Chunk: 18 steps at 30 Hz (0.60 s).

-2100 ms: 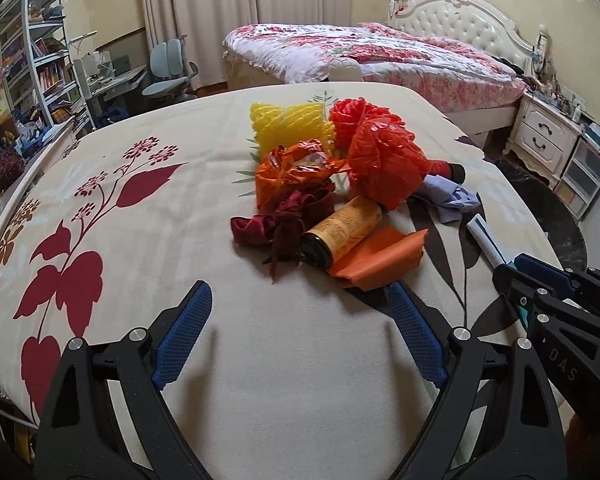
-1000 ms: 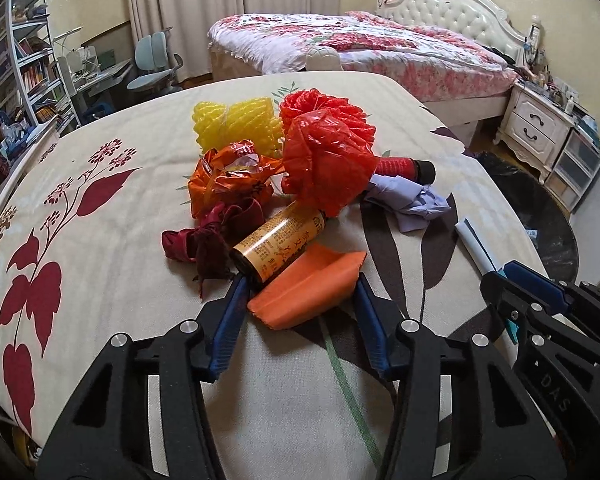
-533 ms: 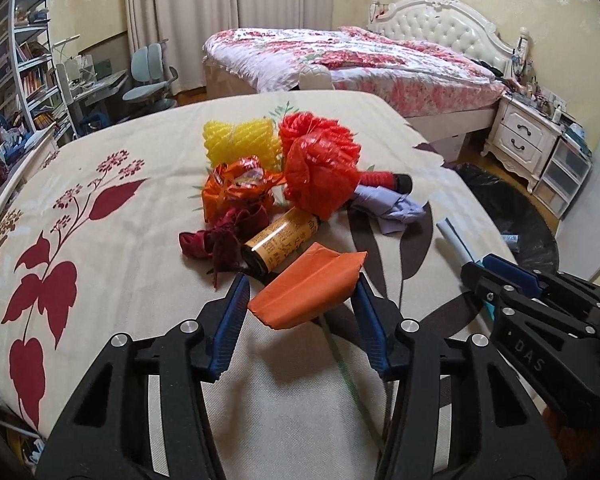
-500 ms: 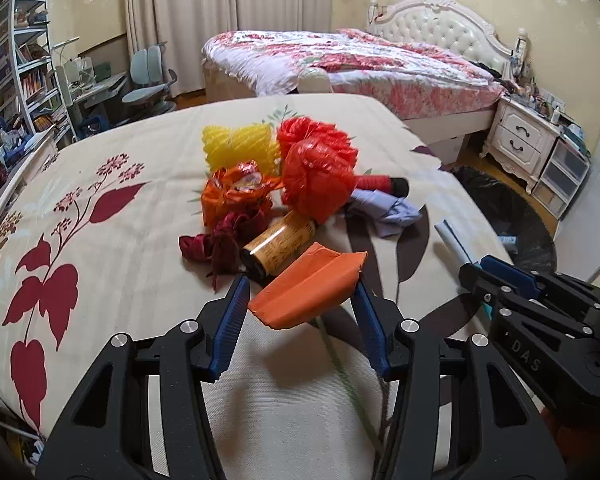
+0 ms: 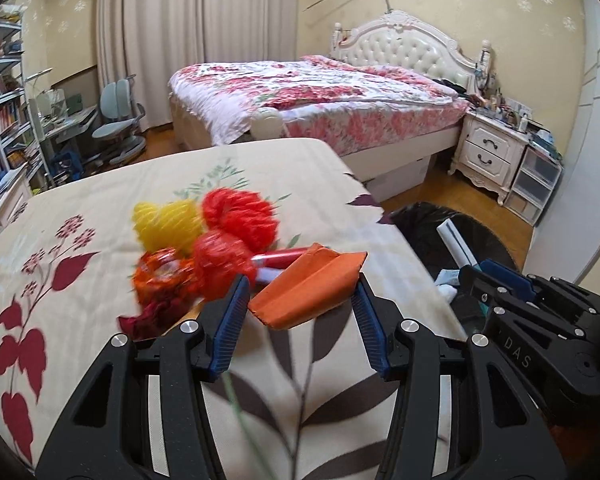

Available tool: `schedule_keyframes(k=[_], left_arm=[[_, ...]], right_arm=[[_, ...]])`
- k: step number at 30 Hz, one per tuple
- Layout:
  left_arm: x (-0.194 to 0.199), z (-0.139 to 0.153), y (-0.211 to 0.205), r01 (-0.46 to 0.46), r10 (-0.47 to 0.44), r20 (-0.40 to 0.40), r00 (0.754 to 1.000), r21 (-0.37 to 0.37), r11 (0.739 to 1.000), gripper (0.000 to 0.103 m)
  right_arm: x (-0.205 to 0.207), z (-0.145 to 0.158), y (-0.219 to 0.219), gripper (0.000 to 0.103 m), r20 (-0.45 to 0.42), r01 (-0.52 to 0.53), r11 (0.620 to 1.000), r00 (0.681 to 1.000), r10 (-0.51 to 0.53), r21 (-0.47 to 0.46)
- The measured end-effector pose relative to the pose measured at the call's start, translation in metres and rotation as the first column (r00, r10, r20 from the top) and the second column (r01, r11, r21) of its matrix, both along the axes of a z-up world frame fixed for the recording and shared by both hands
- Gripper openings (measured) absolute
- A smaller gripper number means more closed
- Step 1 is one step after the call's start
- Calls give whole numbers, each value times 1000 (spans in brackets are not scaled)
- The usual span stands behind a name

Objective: Collect trash
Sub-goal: 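Carry the orange paper and teal tube over the trash bin with both tools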

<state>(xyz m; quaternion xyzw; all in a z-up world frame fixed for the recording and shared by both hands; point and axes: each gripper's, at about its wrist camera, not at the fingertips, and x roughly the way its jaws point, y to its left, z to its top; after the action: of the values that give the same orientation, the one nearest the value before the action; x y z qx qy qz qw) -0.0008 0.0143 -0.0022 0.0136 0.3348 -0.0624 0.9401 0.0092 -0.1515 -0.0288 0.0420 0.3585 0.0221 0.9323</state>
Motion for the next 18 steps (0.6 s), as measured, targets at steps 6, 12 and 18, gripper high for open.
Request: schedule_keyframes(k=[6,12,18], left_arm=[[31,-5,-39,56,-56,6,998,8,998,51],[61,-11,-70,95,-95,4,995,16,995,51],[89,-25,-98,126,-124,-33,992,37,991,51]], right_arm=[[18,-4,-35,22,15,107,994,994,-107,-25],[36,-12,-66,22,5,193,981,981,-193,-21],[53,-23,-82,22,-5,246,969,969,-246,-32]])
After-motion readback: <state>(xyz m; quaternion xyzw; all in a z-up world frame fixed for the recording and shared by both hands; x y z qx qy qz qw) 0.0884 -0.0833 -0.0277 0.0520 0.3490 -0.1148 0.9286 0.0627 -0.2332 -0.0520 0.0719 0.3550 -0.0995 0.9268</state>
